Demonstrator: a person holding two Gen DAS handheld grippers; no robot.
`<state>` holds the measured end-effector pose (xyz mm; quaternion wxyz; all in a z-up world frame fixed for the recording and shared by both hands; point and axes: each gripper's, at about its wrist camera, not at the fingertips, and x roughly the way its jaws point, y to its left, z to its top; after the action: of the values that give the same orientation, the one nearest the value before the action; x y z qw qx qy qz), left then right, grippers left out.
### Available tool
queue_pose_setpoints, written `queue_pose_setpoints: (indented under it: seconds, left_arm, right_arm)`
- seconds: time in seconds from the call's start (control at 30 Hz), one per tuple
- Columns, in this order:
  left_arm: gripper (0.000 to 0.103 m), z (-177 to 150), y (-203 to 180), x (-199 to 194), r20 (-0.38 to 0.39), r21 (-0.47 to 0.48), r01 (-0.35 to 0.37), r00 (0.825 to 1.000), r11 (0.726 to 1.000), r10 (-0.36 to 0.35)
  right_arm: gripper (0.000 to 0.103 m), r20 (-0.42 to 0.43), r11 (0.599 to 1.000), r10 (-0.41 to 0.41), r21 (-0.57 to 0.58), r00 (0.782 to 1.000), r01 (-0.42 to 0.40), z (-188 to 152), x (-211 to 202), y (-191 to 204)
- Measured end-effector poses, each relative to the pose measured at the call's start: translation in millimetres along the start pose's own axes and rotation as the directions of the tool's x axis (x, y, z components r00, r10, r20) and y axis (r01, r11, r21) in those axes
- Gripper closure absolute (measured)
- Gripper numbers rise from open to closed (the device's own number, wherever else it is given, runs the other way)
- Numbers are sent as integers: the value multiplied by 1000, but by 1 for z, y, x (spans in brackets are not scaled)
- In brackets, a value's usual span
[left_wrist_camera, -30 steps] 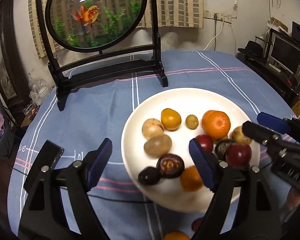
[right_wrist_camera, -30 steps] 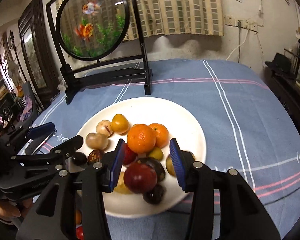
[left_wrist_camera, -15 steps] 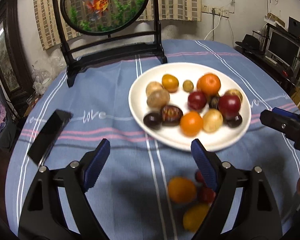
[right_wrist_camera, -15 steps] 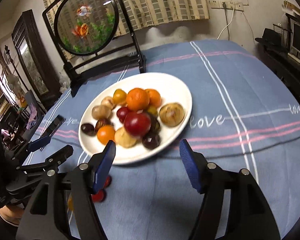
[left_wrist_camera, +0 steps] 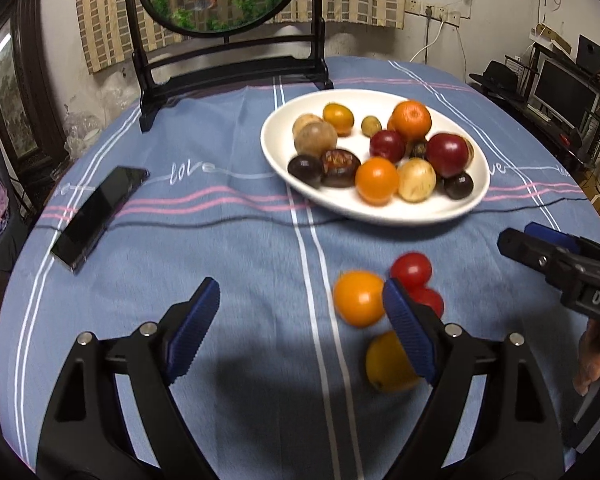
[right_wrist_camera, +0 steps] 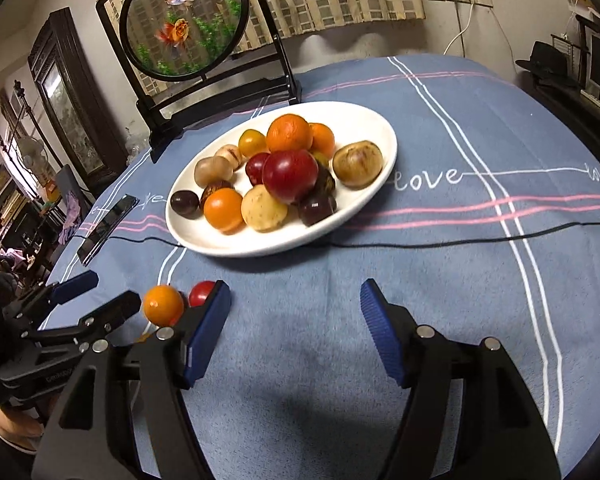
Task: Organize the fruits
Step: 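Lift both tools off the plate back toward the fruit pile, then grasp the yellow fruit with the left tool while the right tool grasps a red tomato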
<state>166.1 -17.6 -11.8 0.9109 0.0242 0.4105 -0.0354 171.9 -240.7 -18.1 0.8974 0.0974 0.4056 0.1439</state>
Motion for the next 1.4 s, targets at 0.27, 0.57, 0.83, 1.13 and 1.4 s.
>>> queue_pose_setpoints:
  seconds: [0.27, 0.57, 0.83, 1.13, 1.4]
  left_arm:
    - [18, -16, -9, -11, -5, 5, 30, 1000, 1000, -30]
    - [18, -25, -28, -4, -27, 46, 69, 997, 997, -68]
    - [41, -37, -48, 13, -120, 102, 102, 989, 990, -89]
    - [62, -37, -43, 12, -106, 98, 116, 989, 988, -106]
    - [64, -38, -46, 10, -105, 120, 105, 990, 987, -92]
  right_arm:
    - [34, -30, 999, -8, -37, 1000, 6, -6, 6, 5]
    - [34, -20, 999, -15, -51, 1000, 14, -7, 4, 6]
    - [34, -23, 998, -7, -57, 1000, 5, -8, 3, 8]
    - [34, -35, 998, -12, -59, 999, 10, -10, 5, 9]
    - [34, -37, 998, -16, -60, 999, 14, -10, 6, 9]
